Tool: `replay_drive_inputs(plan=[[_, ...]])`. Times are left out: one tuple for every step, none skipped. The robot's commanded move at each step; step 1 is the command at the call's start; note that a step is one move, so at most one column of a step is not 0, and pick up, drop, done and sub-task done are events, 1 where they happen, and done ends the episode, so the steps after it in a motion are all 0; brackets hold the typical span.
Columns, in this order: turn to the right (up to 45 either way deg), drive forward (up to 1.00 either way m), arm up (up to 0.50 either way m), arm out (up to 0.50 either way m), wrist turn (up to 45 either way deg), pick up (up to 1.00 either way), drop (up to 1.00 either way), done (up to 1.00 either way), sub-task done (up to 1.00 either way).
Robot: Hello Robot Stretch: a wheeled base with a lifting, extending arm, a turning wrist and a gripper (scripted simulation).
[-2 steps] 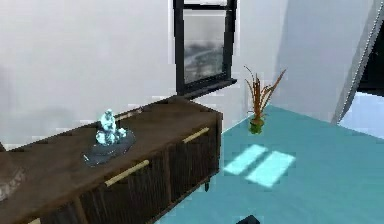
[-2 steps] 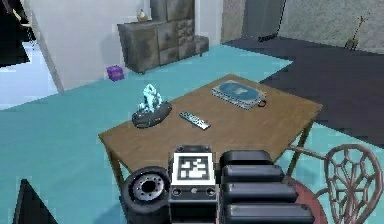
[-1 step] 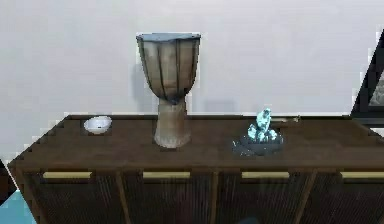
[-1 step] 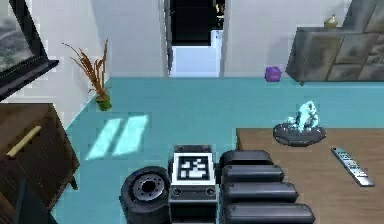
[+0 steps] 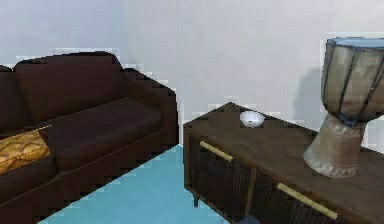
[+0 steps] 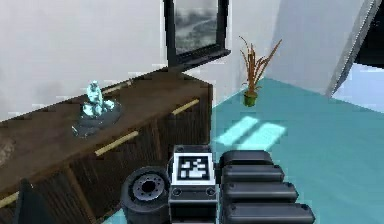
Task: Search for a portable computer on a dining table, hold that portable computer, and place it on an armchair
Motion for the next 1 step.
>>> replay_drive_inputs(plan=[[0.0,0.15,0.0,0.0,0.0,0.0,0.0,0.0,0.0]])
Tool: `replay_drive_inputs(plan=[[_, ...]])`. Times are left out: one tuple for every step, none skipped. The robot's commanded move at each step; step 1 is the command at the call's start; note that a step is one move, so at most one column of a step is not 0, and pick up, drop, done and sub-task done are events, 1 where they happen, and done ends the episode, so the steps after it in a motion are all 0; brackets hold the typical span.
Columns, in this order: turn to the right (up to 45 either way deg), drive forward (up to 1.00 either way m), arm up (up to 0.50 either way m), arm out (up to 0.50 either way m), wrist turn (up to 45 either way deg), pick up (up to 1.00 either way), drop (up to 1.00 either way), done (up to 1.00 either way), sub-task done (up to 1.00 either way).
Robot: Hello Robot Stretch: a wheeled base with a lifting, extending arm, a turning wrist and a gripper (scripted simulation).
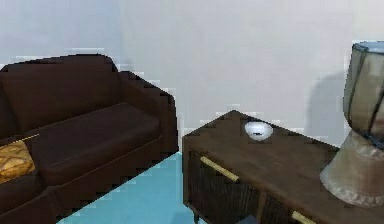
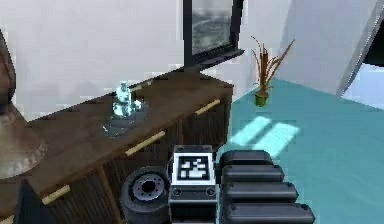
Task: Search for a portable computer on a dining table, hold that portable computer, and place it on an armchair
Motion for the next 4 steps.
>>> replay_drive_inputs(plan=[[-45.0,0.0,0.0,0.0,0.0,0.0,0.0,0.0,0.0],[-45.0,0.0,0.0,0.0,0.0,0.0,0.0,0.0,0.0],[-3.0,0.0,0.0,0.0,0.0,0.0,0.0,0.0,0.0],[0.0,0.95,0.0,0.0,0.0,0.0,0.0,0.0,0.0]])
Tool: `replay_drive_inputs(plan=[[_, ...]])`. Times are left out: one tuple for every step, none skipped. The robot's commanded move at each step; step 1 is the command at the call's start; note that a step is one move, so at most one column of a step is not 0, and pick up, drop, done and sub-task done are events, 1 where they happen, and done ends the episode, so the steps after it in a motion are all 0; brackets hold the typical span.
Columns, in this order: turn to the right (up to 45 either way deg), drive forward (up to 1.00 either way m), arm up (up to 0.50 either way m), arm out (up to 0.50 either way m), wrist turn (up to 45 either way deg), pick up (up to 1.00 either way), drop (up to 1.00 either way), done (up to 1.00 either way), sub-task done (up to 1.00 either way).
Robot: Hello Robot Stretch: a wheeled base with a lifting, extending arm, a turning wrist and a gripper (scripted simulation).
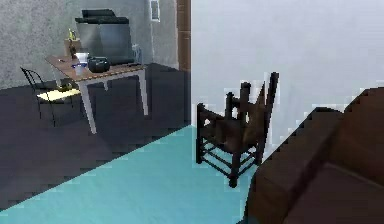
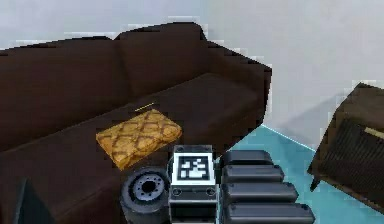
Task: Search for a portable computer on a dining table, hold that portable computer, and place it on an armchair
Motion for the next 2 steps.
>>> replay_drive_inputs(plan=[[-42.0,0.0,0.0,0.0,0.0,0.0,0.0,0.0,0.0],[0.0,0.6,0.0,0.0,0.0,0.0,0.0,0.0,0.0]])
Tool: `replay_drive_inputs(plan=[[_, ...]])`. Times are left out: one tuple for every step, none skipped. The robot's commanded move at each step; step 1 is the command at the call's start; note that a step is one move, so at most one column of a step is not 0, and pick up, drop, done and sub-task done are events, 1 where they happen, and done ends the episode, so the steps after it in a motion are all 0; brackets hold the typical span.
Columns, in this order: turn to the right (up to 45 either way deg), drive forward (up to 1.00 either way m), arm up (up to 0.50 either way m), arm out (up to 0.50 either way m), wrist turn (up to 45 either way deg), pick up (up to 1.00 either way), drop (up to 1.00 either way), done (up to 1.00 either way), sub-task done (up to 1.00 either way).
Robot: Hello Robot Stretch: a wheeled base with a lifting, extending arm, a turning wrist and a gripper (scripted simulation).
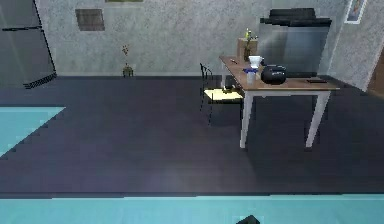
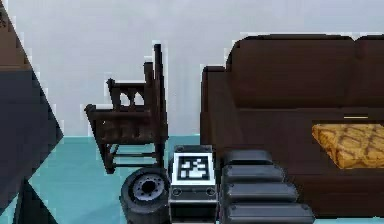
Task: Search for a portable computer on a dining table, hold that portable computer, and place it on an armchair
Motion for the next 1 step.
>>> replay_drive_inputs(plan=[[-36.0,0.0,0.0,0.0,0.0,0.0,0.0,0.0,0.0]])
